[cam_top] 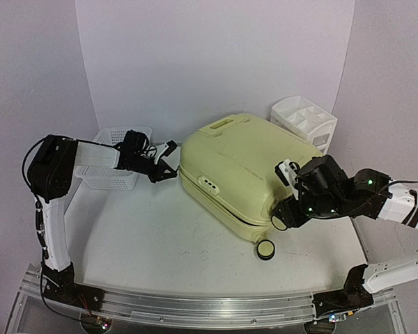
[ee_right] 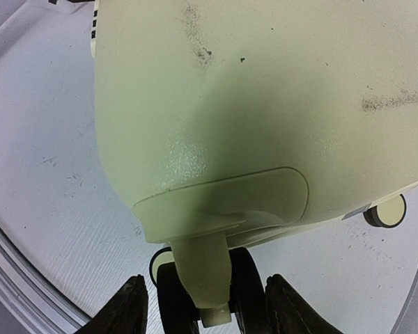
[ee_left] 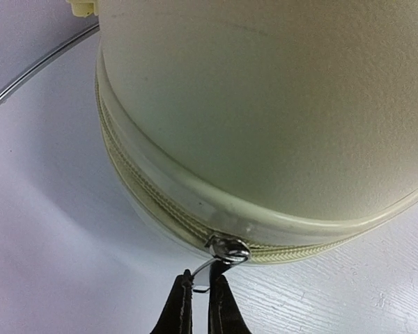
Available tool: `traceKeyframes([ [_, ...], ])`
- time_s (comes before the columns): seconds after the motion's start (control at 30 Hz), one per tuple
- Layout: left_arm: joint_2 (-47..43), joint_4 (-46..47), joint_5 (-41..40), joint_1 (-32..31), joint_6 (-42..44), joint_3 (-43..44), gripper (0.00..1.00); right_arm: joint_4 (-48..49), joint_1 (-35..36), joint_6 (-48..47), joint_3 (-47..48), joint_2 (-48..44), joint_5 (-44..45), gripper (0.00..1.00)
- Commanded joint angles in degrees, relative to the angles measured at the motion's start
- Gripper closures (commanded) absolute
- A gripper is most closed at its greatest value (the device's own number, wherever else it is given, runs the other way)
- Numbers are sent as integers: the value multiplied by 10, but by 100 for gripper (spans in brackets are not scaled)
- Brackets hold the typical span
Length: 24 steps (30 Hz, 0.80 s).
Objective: Open, take out, and arrange the luggage
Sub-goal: Rotate the luggage at the center of the board.
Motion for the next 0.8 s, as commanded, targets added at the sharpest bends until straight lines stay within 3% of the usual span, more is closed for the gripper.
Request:
traceKeyframes([
  [0.0,-63,24,-89,4,-5,-13,100,-1,-2,15,0,1,9,43],
  [0.17,-90,24,-83,3,-23,-42,100,-12,-3,26,-6,-5,13,48],
  [0.37,-108,24,-92,-9,-35,-67,100,-24,-2,34,-12,-10,0,68],
  [0.53,-110,26,-82,-12,-34,-77,100,-29,-3,37,-8,-13,-2,64],
  [0.57,-108,26,-81,-13,-32,-76,96,-30,-3,37,-7,-14,-2,62],
  [0.7,-102,29,-76,-20,-6,-75,67,-30,-3,35,-3,-14,-4,58],
  [0.77,-95,31,-91,-28,13,-72,61,-30,-3,33,-1,-13,-4,55],
])
